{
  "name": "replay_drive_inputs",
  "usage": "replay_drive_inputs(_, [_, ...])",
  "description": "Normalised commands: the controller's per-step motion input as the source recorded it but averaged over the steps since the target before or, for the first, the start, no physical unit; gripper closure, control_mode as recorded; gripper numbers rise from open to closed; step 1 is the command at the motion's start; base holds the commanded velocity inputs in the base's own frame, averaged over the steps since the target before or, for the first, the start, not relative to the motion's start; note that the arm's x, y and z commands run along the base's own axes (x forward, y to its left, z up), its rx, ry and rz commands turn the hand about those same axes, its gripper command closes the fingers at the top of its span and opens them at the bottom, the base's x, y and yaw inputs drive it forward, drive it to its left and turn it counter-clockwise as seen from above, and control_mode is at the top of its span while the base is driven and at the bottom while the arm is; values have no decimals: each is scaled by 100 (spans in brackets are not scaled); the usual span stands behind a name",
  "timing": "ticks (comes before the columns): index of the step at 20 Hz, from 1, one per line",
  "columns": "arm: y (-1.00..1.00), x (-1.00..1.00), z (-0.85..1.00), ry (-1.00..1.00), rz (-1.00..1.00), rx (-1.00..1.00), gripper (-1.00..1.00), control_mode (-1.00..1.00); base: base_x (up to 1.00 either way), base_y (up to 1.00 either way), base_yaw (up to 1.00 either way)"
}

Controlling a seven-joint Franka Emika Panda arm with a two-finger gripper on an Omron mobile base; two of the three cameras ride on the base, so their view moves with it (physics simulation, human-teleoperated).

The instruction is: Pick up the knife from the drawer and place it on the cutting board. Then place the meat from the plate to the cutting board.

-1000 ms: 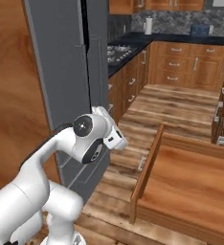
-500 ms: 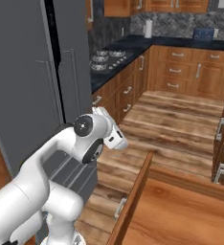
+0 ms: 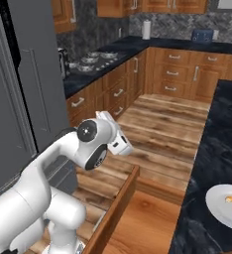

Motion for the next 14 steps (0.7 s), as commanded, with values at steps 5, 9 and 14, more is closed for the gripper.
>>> replay_drive_inputs(5, [0,0,0,0,0,0,-100,100,29,8,4])
replay_drive_inputs(9, [0,0,0,0,0,0,-100,100,56,100,-1])
replay_drive_inputs(14, [0,0,0,0,0,0,-100,100,70,82,-9])
